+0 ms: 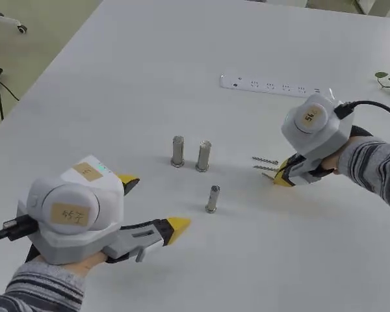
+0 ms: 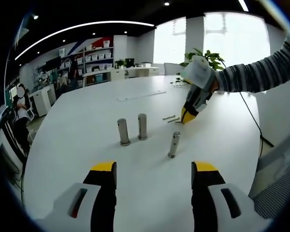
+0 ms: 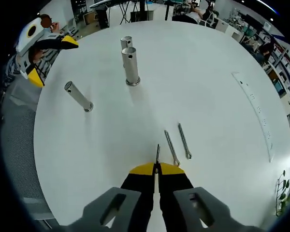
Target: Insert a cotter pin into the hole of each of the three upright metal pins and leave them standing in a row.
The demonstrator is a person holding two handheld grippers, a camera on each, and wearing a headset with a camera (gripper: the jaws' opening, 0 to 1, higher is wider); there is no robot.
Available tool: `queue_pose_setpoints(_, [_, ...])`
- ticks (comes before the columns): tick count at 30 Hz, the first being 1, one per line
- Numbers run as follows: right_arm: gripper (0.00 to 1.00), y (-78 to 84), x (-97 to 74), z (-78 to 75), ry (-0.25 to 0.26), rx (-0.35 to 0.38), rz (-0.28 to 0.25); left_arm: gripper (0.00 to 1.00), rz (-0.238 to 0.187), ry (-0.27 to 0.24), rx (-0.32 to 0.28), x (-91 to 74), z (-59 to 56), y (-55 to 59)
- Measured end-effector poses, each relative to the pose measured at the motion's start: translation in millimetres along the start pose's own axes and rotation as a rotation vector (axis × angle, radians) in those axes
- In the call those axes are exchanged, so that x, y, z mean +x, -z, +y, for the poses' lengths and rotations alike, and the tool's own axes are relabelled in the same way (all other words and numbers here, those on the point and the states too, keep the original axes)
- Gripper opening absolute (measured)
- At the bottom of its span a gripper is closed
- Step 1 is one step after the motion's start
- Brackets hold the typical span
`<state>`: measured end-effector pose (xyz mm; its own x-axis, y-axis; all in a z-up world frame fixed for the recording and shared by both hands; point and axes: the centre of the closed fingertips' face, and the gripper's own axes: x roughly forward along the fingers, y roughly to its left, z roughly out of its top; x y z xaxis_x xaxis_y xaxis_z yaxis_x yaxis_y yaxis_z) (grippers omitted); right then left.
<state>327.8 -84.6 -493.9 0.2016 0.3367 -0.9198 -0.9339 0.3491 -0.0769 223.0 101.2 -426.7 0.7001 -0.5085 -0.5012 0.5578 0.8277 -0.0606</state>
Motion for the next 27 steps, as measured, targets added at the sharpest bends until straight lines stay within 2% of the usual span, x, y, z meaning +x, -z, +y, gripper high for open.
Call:
queue_pose_setpoints(5, [0.00,-3.3,-8.7,1.5,0.036,-0.033,-0.042,0.55,-0.009,0.019,0.001,0.8,-4.4,-3.9])
queue_pose_setpoints(9, [0.00,-11.8,-20.5,7.2,0.070,-0.138,-0.093,0.52,-0.003,0.035,0.013,2.3,-9.6,-5.6])
queue_pose_setpoints(11, [0.00,-12.5,-25.6,15.2,0.070,-0.168,-0.092,0.50,-0.003,0.045,0.013,3.1,-12.3,-7.0])
queue_pose_setpoints(17, [0.00,-28.1,-39.5,38.5,0.083,-0.279,-0.164,0.47,-0.006,0.080,0.014,4.6,-23.2,-12.6])
queue_pose_setpoints(20, [0.00,-33.7,-44.5,48.5,0.094,-0.331,-0.183,0.46,-0.009,0.092,0.012,4.5,-27.6,-15.3])
queue_pose_setpoints(27, [0.00,-53.2,-56.4,77.3,0.109,-0.414,-0.263,0.44,-0.018,0.126,-0.008,3.7,-37.1,-21.8])
